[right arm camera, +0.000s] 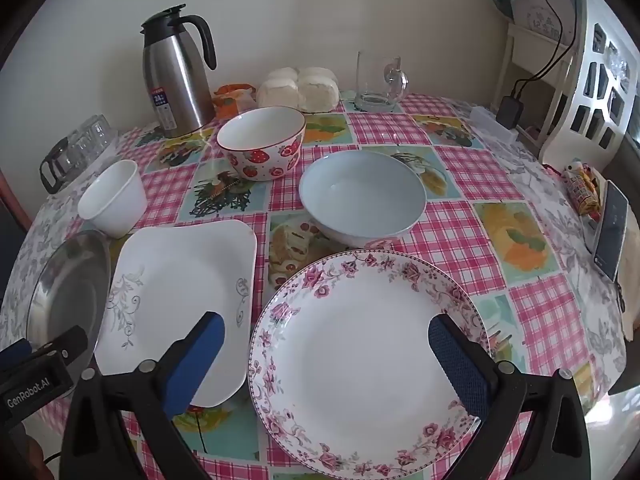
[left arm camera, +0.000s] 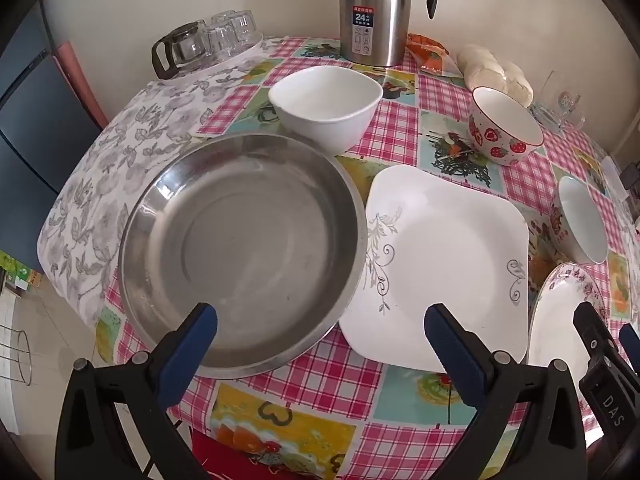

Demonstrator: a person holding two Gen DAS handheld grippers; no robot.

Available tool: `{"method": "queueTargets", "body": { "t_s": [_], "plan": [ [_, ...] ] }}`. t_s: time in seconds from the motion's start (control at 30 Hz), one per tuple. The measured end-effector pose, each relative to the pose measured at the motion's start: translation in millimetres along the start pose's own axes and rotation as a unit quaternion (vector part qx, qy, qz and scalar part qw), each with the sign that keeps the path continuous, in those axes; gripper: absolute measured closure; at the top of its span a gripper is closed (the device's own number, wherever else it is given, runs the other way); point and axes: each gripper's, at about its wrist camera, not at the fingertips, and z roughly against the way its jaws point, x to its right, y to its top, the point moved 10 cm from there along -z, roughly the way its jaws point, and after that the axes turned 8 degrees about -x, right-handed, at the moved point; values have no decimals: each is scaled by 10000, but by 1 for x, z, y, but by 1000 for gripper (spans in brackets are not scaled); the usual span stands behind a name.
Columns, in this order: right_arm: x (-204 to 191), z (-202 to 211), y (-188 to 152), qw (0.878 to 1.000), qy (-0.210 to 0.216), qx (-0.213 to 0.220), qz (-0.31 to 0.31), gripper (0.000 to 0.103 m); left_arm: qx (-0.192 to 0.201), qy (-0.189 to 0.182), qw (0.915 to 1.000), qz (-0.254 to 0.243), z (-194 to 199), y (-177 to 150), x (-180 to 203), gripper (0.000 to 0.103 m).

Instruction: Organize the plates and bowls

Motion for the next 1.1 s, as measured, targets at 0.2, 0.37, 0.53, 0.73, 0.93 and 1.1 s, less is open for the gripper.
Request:
{"method": "queueTargets", "body": {
  "t_s": [0.2, 0.37, 0.53, 0.73, 0.93, 1.1],
  "plan": [
    [-2, -1, 1, 10000, 9, -63, -5, 0, -6, -58, 10000, 19, 1, 0, 6, 0],
    [-4, 2, 2, 10000, 53, 4, 14, 0, -10, -60, 10000, 32, -2, 2, 13, 0],
    [-5, 0, 1, 10000, 64, 30, 67, 0, -56, -158, 9998, 89, -5, 1, 10, 0],
    [-5, -1, 1, 10000, 45, -8, 78, 0, -135, -198, 9996, 126, -9, -2, 7, 0],
    [-3, -3, -1, 10000, 17, -50, 64, 0, -167, -226, 9995, 119, -9, -3, 5, 0],
    [-2, -4, -1, 9999, 4, -81, 63, 0, -183, -244, 9995, 117, -9, -3, 5, 0]
  ]
}}
